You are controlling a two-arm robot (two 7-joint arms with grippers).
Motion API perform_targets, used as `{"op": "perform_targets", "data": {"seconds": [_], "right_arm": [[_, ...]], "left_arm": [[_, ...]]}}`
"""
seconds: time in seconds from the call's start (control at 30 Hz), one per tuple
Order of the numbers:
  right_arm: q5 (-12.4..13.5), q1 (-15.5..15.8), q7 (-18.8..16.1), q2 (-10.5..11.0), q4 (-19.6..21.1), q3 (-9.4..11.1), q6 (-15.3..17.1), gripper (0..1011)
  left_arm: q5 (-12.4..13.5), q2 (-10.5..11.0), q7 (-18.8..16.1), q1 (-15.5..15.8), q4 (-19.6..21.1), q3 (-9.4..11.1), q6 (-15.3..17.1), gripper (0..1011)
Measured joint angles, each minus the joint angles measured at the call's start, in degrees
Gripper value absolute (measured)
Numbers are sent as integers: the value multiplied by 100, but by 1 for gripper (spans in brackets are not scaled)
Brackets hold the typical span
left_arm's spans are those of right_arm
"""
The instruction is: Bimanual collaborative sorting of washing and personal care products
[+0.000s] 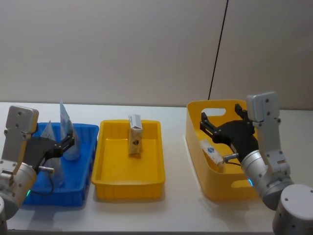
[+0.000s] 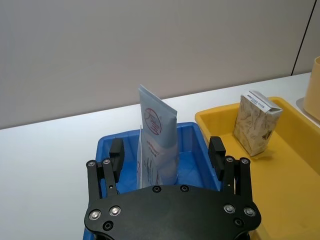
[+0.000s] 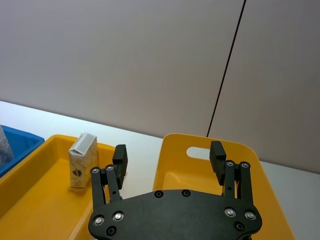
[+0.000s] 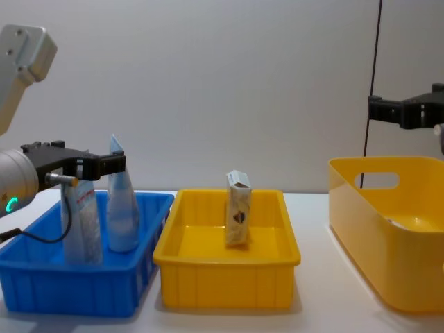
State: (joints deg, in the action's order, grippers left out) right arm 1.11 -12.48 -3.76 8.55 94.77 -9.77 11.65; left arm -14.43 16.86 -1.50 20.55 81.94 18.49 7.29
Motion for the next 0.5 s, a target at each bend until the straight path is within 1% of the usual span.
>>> {"op": "perform_targets", "data": {"seconds": [0.2, 0.5], "right_arm": [[0, 1, -3, 0, 3, 0, -3, 1004], [1, 2, -5, 0, 4, 0, -4, 1004]], "left_arm": [[-8, -57, 28, 39, -115, -33, 27, 1001], [-8, -113, 36, 20, -163, -79, 78, 1001]]}}
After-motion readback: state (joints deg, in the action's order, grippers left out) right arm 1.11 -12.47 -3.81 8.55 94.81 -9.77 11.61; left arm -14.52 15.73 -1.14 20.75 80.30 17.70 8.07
